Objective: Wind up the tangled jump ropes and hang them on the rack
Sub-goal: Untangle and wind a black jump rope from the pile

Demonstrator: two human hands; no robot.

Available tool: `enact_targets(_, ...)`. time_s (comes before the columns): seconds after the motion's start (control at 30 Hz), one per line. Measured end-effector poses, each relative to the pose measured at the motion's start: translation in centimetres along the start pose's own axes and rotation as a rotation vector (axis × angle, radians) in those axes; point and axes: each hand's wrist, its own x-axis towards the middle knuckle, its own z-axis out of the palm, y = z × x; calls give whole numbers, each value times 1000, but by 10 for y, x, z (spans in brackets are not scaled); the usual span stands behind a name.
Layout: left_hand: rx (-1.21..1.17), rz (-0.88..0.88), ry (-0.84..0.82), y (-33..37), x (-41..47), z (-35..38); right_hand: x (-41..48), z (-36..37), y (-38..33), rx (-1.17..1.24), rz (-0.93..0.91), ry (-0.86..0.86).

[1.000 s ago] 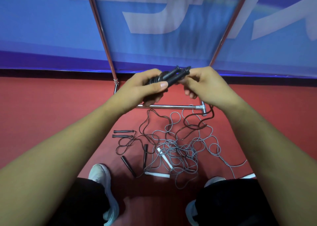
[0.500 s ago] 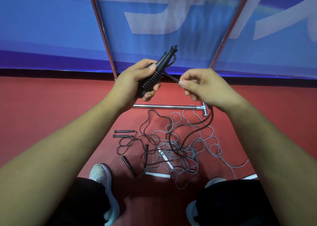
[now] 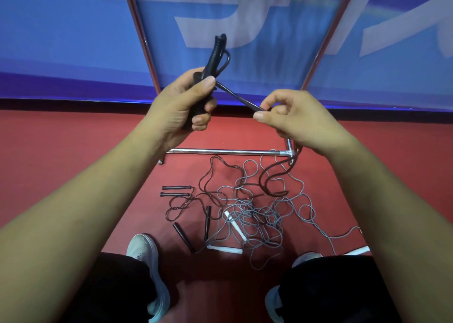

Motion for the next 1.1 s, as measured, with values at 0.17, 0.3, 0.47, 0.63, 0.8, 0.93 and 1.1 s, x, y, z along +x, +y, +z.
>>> enact_targets(0.17, 272, 18, 205, 3, 2, -7, -3, 1, -3, -117, -9, 24)
enact_targets(0.3, 640, 96, 305, -4, 1, -10, -4, 6, -8, -61, 40, -10)
enact_targets(0.47, 1248, 117, 312, -11, -1, -12, -8, 17, -18, 8, 13, -109)
enact_targets(0.63, 1507, 31, 49, -21, -5, -1, -11, 20, -18, -118, -32, -103)
enact_targets(0.8, 1550, 69, -127, -25, -7, 5, -9, 12, -15, -158, -70, -44)
enact_targets(0.93, 1386, 97, -378, -16, -9, 3, -6, 7, -8, -146, -69, -7)
enact_targets(1.1, 691, -22, -477, -8, -14, 1, -2, -3, 2, -100, -44, -8)
